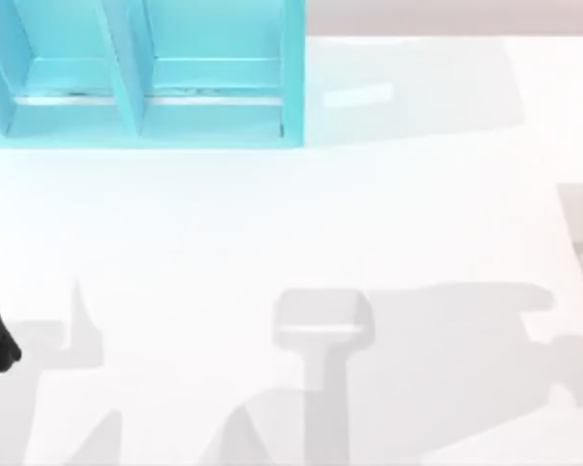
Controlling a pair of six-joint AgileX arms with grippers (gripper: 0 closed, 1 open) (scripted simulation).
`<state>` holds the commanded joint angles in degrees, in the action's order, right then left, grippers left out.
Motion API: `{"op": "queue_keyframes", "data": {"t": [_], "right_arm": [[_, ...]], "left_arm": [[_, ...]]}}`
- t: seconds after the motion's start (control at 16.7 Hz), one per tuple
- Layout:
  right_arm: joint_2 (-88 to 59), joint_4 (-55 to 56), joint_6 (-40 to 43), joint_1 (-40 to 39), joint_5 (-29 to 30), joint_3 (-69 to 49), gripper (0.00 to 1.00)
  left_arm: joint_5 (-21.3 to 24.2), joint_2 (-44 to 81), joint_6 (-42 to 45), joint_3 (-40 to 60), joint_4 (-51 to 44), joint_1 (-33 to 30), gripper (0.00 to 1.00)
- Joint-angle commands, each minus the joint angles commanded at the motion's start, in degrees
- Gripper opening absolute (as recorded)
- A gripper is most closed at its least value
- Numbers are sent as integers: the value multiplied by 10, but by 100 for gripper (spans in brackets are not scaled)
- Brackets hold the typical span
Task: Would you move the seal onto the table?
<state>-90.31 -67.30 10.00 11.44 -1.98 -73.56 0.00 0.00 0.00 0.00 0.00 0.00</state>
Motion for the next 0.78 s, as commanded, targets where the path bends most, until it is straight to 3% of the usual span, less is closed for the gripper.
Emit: {"op": "queue_keyframes", "data": {"t": [0.36, 0.78], "right_arm": [[24, -119, -99, -106, 17, -46, 0], [13, -124, -115, -119, 18, -48, 0]], "left_arm": [[0, 0, 0, 0, 0, 0, 100], [0, 0, 0, 0, 0, 0, 100]]}}
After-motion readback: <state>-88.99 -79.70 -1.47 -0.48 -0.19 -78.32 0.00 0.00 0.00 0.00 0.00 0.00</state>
